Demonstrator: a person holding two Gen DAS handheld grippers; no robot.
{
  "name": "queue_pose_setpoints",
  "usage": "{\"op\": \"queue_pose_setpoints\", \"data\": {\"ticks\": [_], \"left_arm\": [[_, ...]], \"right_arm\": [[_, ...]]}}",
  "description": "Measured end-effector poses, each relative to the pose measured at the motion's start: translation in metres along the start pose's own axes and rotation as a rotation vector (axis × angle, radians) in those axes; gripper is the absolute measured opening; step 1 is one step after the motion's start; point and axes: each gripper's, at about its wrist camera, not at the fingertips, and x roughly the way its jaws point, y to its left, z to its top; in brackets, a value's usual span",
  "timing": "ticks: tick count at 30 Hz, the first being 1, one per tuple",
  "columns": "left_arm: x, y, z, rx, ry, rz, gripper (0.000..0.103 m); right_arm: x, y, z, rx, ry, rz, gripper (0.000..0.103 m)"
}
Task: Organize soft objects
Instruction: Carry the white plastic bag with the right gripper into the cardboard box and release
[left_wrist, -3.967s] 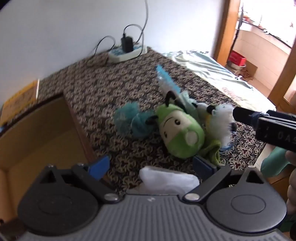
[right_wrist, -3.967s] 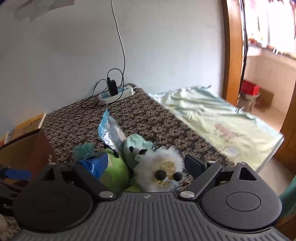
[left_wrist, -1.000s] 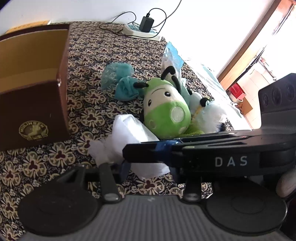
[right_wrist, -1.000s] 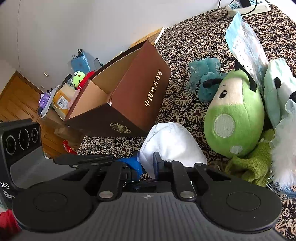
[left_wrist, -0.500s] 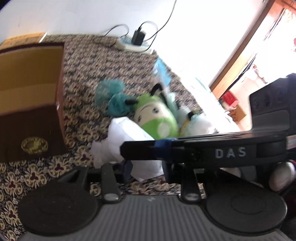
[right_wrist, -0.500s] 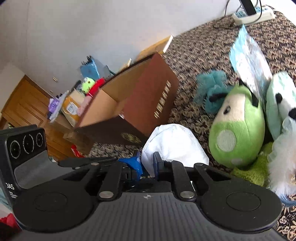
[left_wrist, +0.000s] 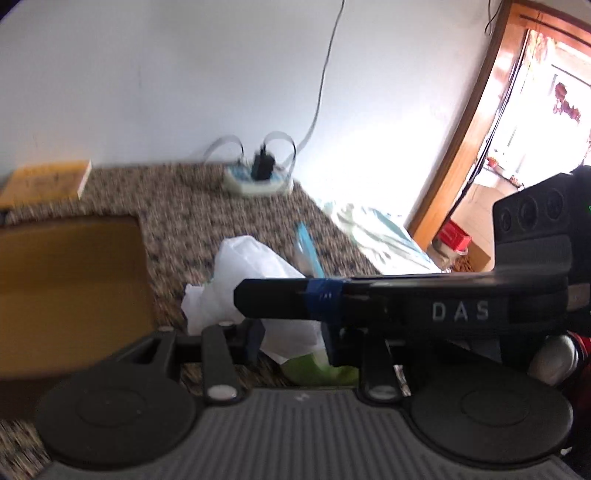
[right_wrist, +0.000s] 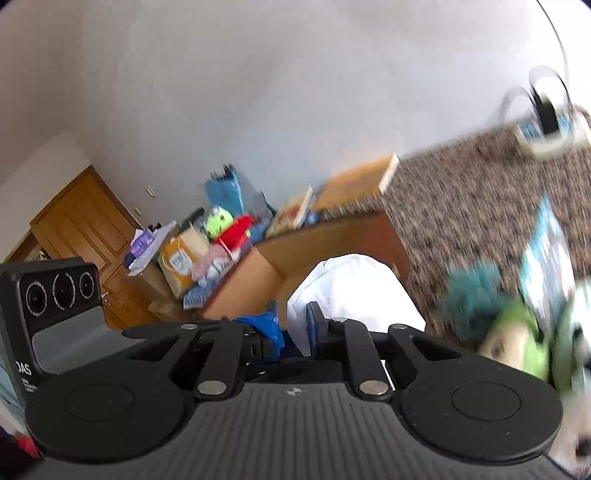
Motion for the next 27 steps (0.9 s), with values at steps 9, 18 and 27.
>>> {"op": "queue_pose_setpoints", "data": {"ticks": [9,18,27], "left_arm": [[-0.032,0.091,0.043,0.032,-0.09,0.063,0.024],[-0.045,0.219,0.029,-0.035,0.025,0.177,0.025],[-0.029,0.292,0.014,-0.089,0.122,0.259,0.025]], "right_arm": [[0.094,0.056,0.032,-0.141,-0.077,-0.001,0.001],[0.234,0.087,0.025,-0.089,0.034,0.021,0.001],[0.313,0.097,0.012,-0.036,0.137,-0.047,0.002]]}}
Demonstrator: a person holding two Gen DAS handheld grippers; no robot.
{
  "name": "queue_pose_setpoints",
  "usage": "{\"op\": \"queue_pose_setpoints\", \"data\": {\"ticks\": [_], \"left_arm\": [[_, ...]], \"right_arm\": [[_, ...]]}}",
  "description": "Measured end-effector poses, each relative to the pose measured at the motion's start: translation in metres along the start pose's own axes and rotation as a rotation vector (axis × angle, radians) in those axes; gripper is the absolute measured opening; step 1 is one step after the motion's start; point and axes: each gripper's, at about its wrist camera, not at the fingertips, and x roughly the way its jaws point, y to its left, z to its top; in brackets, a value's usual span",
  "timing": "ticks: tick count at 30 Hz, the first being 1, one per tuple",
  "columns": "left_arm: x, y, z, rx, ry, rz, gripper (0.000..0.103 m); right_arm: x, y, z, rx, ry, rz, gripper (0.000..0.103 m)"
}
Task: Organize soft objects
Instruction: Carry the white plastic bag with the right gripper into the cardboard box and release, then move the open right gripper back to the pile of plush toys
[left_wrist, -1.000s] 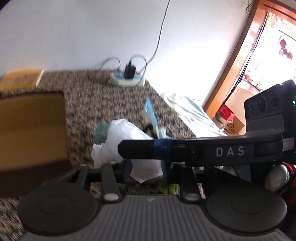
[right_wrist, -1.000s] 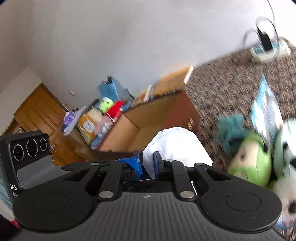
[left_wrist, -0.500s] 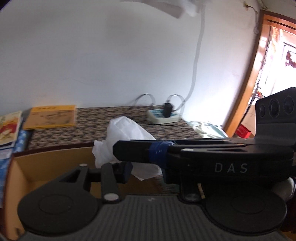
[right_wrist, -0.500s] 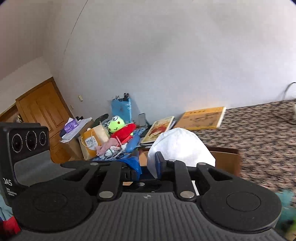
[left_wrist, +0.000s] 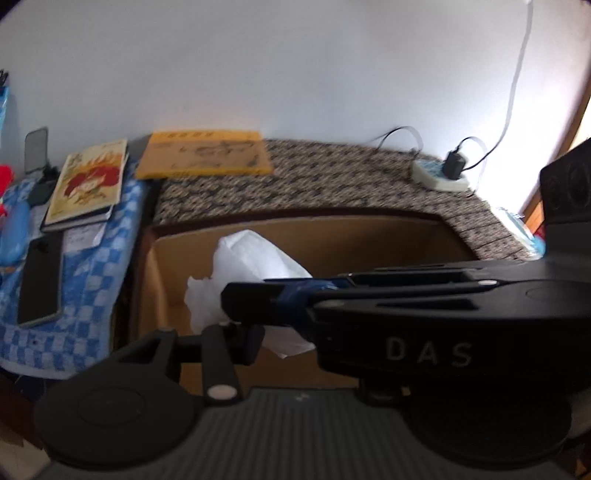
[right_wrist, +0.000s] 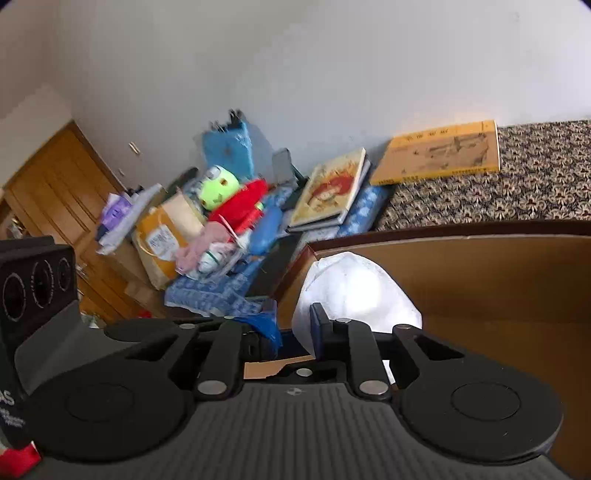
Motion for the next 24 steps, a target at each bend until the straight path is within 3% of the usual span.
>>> {"op": "queue_pose_setpoints", "data": {"ticks": [2,4,5,10,16,24], "left_arm": [[0.007,0.005,-0.001,0.003,0.01,0.033,0.026],[0.012,0.008,-0.001,0.013,0.013,0.077,0.044],[0.013,0.009,-0.001,0.013,0.011,0.087,0.058],[0.009,0.012,-0.002,0.023,0.0,0.095,0.061],[0.007,0.003,0.0,0.002,0.042,0.084,0.065],[0.0,-0.045,0.005,0.03,0.062,0.156,0.067]], "right_arm": [[0.009,0.001,-0.002,-0.003,0.006,-0.051,0.005],[0.01,-0.001,-0.004,0.004,-0.006,-0.097,0.006],[0.007,-0.003,-0.004,0.025,-0.012,-0.091,0.006],[-0.013,-0.012,-0.01,0.087,-0.063,-0.109,0.006],[-0.044,-0.018,-0.017,0.143,-0.102,-0.144,0.007],[-0.095,-0.032,-0.029,0.172,-0.152,-0.165,0.009]]}}
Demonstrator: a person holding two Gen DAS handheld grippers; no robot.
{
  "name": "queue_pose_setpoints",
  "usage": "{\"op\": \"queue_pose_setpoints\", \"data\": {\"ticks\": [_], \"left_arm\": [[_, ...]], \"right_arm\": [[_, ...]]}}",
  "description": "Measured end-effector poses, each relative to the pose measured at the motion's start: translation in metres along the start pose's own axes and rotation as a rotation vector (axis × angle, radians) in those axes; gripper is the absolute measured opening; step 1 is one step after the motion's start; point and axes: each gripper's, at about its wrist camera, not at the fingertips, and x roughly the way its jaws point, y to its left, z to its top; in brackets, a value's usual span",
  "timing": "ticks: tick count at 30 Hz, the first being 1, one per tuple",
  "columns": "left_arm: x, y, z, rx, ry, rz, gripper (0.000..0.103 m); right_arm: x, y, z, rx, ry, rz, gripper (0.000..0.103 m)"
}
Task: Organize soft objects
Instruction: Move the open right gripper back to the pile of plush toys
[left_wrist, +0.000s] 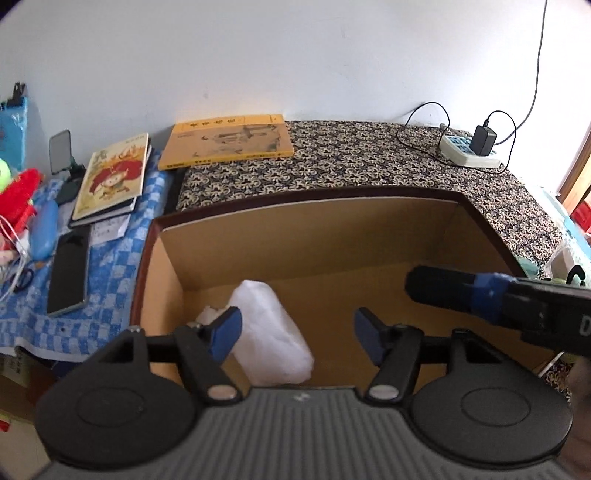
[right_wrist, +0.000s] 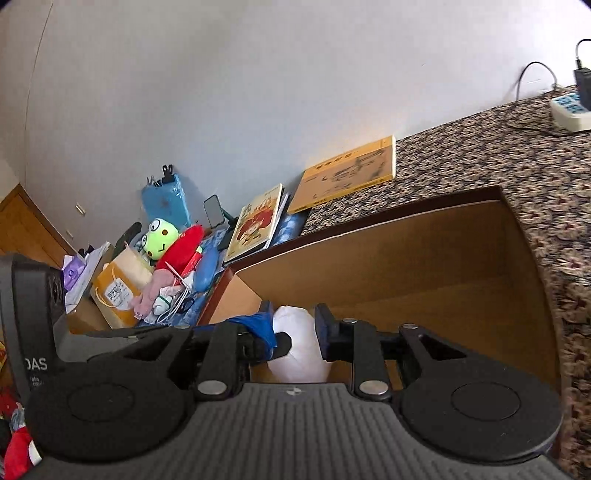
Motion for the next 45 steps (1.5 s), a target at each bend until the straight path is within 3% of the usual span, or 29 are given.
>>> {"op": "queue_pose_setpoints", "data": {"ticks": [15,24,30,45], "left_arm": [[-0.028,-0.137,-0.004,0.047,-0.029,0.158,0.069],[-0.031,-0.218,-0.009,0.09,-0.028,0.167,0.069],[-0.032,-0.262,-0.017,0.159,-0.04,0.073,0.07],[-0.012,-0.341,-0.051,0.309,0.032,-0.397,0.07]], "right_arm": [[-0.112,-0.063,0.003,-0.052,-0.058,-0.004,0.01],[-0.168,-0.107,-0.004,-0.079,-0.078,-0.024,0.01],[-0.206,-0.149,-0.013,-0.015,-0.114,-0.085,0.01],[-0.278,-0.249,-0.05,0.266,-0.132,-0.327,0.011]]}}
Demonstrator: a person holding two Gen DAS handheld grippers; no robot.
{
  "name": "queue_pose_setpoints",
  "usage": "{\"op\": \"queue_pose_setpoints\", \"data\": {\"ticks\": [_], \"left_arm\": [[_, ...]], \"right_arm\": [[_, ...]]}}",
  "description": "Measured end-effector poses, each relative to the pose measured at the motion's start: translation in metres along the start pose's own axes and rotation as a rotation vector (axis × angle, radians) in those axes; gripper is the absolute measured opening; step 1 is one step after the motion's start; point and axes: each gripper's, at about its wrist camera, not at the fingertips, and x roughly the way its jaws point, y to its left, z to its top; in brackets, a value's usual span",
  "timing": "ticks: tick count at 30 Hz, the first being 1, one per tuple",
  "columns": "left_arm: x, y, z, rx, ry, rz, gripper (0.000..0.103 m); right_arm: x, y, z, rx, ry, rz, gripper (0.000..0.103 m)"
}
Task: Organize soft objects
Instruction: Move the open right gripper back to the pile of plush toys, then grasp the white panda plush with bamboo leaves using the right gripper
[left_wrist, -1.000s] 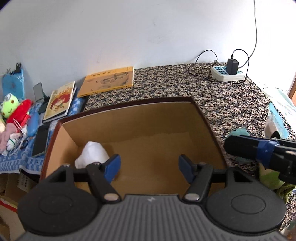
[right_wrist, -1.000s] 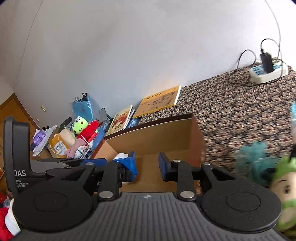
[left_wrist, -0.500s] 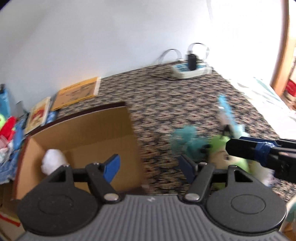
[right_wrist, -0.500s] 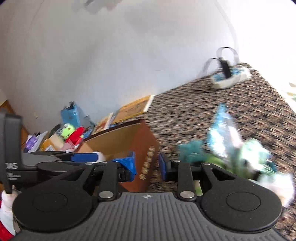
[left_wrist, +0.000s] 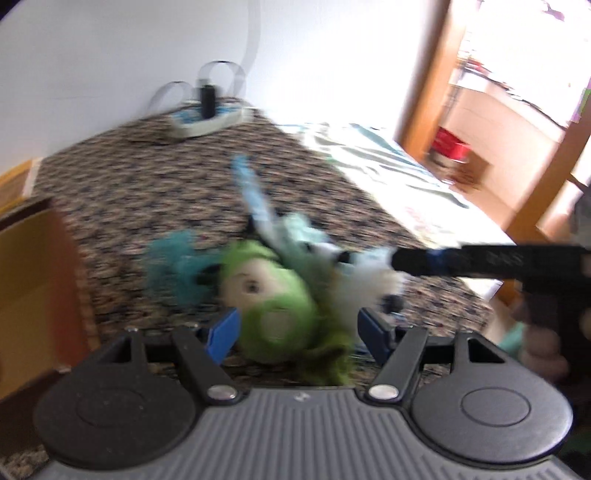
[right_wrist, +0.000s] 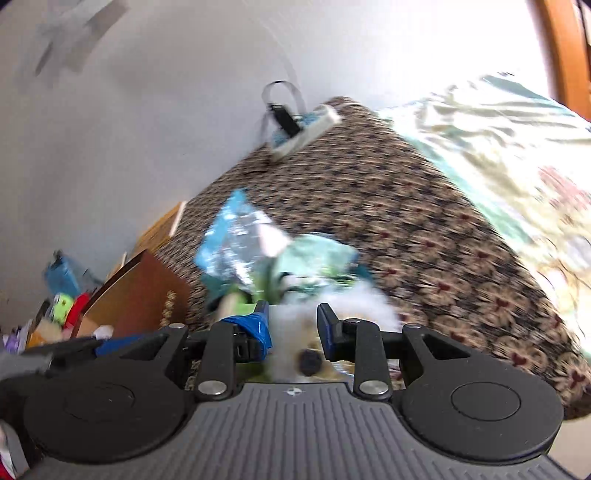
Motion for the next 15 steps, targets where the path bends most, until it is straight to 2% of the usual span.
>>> {"op": "queue_pose_setpoints", "data": {"ticks": [5,8,15], "left_arm": [[0.009,-0.024,0.001,0.096,-0.013,-0.125,0.07],[0.023,-0.035,0.005,0.137,-0.01,-0.171,0.07],[0.079,-0.04,0.006,0.15,0.099,-0.151,0.07]], "right_arm": [[-0.003,-0.02,0.006,0.051,-0.01,-0.049,0.011],[0.0,-0.032,0.009,0.093,0.006,-0.05,0.012],[0.015,-0.039,0.006,0.122,0.082,-0.044,0.016]]}}
